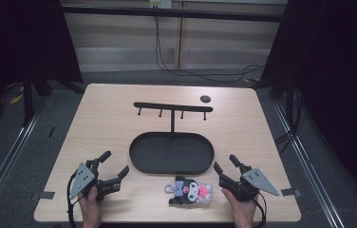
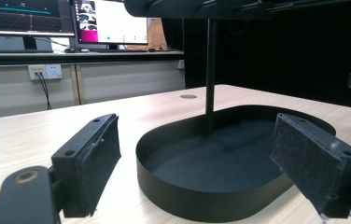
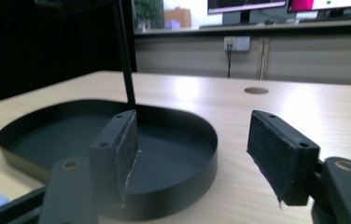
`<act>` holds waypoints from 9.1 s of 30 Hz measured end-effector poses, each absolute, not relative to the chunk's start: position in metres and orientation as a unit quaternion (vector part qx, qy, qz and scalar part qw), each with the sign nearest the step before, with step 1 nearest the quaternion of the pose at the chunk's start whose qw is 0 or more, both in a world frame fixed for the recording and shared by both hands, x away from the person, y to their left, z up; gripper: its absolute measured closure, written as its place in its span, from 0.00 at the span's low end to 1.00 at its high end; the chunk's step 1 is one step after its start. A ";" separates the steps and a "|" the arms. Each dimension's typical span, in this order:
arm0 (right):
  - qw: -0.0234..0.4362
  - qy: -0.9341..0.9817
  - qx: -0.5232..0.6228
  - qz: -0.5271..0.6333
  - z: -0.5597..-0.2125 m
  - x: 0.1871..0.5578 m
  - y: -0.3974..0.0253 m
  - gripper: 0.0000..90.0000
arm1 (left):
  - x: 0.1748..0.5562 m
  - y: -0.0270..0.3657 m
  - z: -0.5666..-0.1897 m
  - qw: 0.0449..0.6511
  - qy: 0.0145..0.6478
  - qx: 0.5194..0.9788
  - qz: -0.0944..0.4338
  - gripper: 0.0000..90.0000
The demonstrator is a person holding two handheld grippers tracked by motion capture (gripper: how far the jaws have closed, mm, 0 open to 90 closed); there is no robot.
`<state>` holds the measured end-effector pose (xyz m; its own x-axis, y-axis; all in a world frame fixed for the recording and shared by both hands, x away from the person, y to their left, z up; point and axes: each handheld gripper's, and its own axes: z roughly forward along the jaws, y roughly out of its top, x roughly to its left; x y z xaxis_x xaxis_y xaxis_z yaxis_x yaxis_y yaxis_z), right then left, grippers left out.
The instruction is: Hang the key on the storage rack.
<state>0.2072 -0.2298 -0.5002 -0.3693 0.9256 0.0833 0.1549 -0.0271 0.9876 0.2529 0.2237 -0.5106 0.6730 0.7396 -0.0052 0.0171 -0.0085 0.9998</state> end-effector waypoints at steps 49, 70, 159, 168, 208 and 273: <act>0.101 0.816 0.362 0.439 -0.427 0.246 -0.169 0.54 | 0.253 0.224 -0.511 0.641 0.290 0.652 0.282 0.17; -0.025 0.904 0.307 0.296 -0.431 0.278 -0.114 0.64 | 0.253 0.224 -0.510 0.639 0.293 0.651 0.286 0.17; -0.080 0.974 0.201 0.063 -0.447 0.301 -0.057 0.95 | 0.253 0.224 -0.511 0.640 0.293 0.651 0.284 0.17; -0.086 0.977 0.189 0.046 -0.463 0.300 -0.049 0.92 | 0.253 0.224 -0.511 0.640 0.293 0.651 0.284 0.17; -0.080 0.978 0.171 0.084 -0.402 0.310 -0.074 0.97 | 0.253 0.224 -0.511 0.641 0.292 0.651 0.283 0.17; -0.021 0.982 0.164 0.090 -0.301 0.348 -0.080 0.97 | 0.253 0.223 -0.511 0.641 0.293 0.651 0.282 0.17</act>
<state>0.3480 -0.0803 -0.3011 -0.9453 0.3185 0.0710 0.3261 0.9298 0.1705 0.2527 0.2235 -0.5106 0.6694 0.7429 -0.0082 0.0190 -0.0061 0.9998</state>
